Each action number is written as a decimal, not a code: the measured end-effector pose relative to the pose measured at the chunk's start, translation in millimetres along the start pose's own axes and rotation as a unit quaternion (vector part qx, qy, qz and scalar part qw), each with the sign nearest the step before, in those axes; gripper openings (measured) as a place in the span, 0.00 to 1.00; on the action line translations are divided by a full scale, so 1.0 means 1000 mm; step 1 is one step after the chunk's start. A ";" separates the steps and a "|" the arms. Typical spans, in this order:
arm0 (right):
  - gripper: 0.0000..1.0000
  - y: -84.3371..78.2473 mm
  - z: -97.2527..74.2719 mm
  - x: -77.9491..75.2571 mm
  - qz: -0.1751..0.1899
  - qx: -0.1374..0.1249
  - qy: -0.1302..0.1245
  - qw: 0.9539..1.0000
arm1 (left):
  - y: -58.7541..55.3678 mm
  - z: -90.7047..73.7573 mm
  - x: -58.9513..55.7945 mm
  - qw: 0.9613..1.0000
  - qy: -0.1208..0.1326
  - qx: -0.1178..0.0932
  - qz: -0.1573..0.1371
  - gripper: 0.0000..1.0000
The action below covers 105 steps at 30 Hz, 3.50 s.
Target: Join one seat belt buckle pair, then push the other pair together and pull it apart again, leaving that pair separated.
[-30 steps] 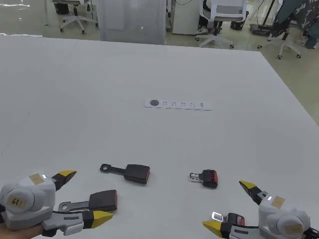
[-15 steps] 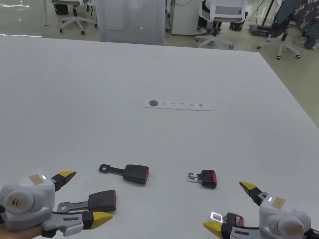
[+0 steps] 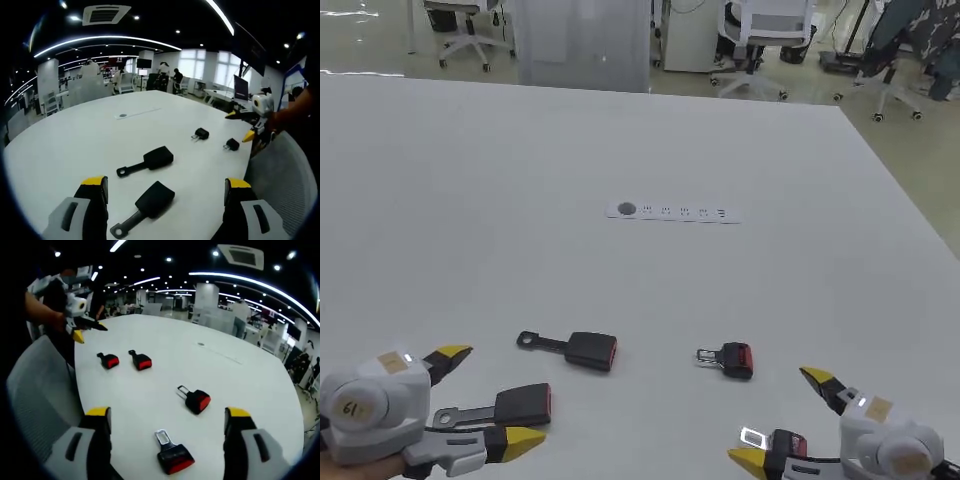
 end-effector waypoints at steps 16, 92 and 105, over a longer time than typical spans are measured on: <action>0.95 0.000 0.001 0.000 0.001 0.000 0.000 1.000 | 0.002 0.001 -0.001 1.000 0.000 0.000 -0.001 0.99; 0.72 -0.083 -0.003 -0.007 0.006 0.152 0.128 0.980 | -0.059 0.047 0.021 0.987 -0.065 0.108 0.096 0.76; 0.54 -0.094 -0.003 -0.012 -0.019 0.179 0.146 0.973 | -0.084 0.059 0.032 0.974 -0.105 0.159 0.125 0.61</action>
Point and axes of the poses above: the centre of the closed fingertips' face, and the gripper's own axes: z roughly forward along the fingers, x roughly to its left, y roughly out of its top, the point moved 2 cm from there along -z, roughly backward along the fingers, and after that the axes turned 4 degrees about -x, right-handed, at the moved point
